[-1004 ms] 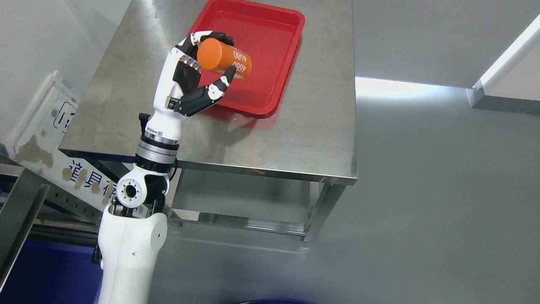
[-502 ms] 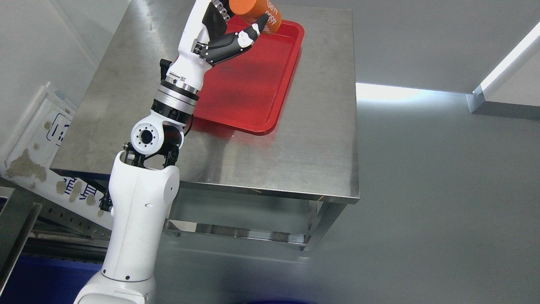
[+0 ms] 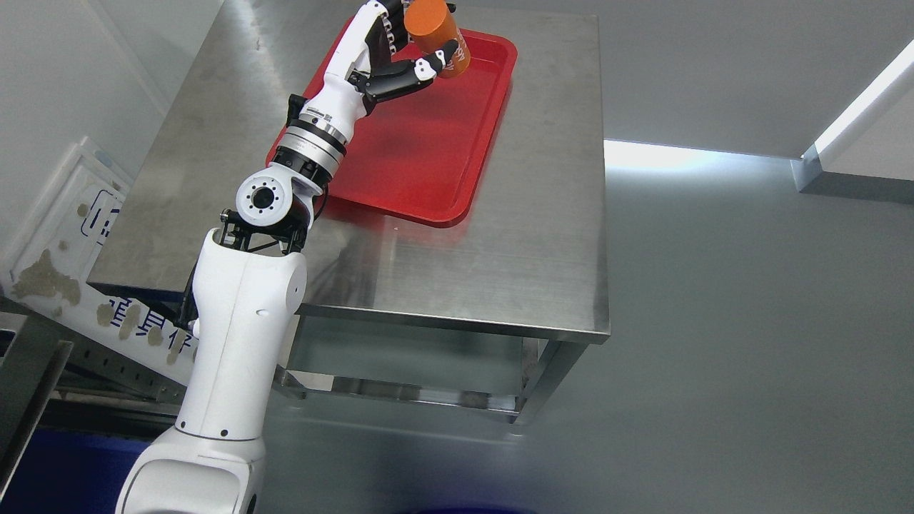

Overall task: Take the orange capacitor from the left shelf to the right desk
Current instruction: 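Move the left hand over the red tray and lower the capacitor, then open the left hand to release the capacitor into the tray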

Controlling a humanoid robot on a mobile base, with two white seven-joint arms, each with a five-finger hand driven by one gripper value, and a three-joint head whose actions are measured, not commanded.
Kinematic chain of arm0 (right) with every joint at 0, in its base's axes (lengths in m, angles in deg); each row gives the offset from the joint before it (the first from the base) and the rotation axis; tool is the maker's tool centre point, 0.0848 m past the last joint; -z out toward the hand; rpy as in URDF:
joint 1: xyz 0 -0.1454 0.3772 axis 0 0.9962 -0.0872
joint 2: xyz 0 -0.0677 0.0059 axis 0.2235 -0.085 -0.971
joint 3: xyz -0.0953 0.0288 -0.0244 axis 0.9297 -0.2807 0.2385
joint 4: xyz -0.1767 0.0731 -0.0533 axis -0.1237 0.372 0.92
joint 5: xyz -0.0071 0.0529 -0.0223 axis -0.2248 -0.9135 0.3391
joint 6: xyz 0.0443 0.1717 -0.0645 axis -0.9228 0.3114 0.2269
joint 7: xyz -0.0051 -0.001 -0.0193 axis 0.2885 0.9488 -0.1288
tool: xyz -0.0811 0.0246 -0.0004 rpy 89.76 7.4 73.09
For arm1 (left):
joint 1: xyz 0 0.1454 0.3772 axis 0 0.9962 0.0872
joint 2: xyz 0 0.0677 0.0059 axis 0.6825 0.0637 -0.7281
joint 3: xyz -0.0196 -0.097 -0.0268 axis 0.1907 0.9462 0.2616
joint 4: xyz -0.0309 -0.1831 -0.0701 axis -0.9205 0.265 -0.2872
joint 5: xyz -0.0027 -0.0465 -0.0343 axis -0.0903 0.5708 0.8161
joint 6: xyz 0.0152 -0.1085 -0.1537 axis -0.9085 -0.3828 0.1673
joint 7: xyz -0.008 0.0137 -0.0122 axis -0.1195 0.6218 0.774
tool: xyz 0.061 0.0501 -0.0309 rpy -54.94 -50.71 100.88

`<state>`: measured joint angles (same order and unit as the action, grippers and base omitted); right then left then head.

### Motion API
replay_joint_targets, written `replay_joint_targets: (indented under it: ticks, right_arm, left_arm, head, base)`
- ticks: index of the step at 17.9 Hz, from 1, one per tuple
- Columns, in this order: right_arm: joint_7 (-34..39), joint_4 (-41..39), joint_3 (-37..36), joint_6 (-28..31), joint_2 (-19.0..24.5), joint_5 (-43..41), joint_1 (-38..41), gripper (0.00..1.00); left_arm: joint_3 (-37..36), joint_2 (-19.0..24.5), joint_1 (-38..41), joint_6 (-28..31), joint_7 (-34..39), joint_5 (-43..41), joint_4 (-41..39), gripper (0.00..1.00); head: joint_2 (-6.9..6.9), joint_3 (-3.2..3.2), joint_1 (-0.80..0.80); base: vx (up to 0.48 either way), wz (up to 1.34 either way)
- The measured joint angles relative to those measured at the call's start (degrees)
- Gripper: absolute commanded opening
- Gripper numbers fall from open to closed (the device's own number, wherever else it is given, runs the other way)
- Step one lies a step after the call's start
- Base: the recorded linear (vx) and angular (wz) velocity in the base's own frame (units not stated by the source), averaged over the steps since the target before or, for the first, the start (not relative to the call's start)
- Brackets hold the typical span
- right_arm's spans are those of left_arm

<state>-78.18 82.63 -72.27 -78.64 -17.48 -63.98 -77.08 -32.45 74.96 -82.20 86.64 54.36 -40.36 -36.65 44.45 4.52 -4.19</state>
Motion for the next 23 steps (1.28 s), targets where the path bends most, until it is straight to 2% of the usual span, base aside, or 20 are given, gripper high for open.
replay_joint_targets:
  ticks: [8, 11, 13, 15, 16, 19, 23]
  right_arm:
    - [0.0, 0.0, 0.0, 0.0, 0.0, 0.0, 0.0, 1.00]
    - [0.0, 0.0, 0.0, 0.0, 0.0, 0.0, 0.0, 1.00]
    - [0.0, 0.0, 0.0, 0.0, 0.0, 0.0, 0.0, 1.00]
    - [0.0, 0.0, 0.0, 0.0, 0.0, 0.0, 0.0, 1.00]
    - [0.0, 0.0, 0.0, 0.0, 0.0, 0.0, 0.0, 1.00]
    - [0.0, 0.0, 0.0, 0.0, 0.0, 0.0, 0.0, 1.00]
    - [0.0, 0.0, 0.0, 0.0, 0.0, 0.0, 0.0, 1.00]
  left_arm:
    - [1.7, 1.2, 0.3, 0.8, -0.4, -1.7, 5.4, 0.09]
    - [2.4, 1.9, 0.8, 0.8, -0.8, -2.3, 6.6, 0.24]
    - [2.7, 2.1, 0.9, 1.5, -1.1, -2.6, 7.1, 0.48]
    - [2.9, 2.1, 0.5, 3.0, -1.2, -2.7, 7.6, 0.84]
    - [3.0, 2.1, 0.0, 4.4, -1.3, -2.8, 7.8, 0.93]
    - [3.1, 2.1, -1.4, 9.8, -1.4, -2.9, 8.0, 0.98]
    - [3.3, 1.4, -2.7, 12.3, -1.5, -3.0, 7.5, 1.00]
  head:
    - [0.00, 0.00, 0.00]
    - [0.00, 0.00, 0.00]
    - [0.00, 0.00, 0.00]
    - [0.00, 0.00, 0.00]
    - [0.00, 0.00, 0.00]
    - [0.00, 0.00, 0.00]
    - [0.00, 0.00, 0.00]
  base:
    - [0.000, 0.00]
    - [0.000, 0.00]
    - [0.001, 0.01]
    - [0.001, 0.01]
    - [0.000, 0.00]
    - [0.000, 0.00]
    - [-0.001, 0.00]
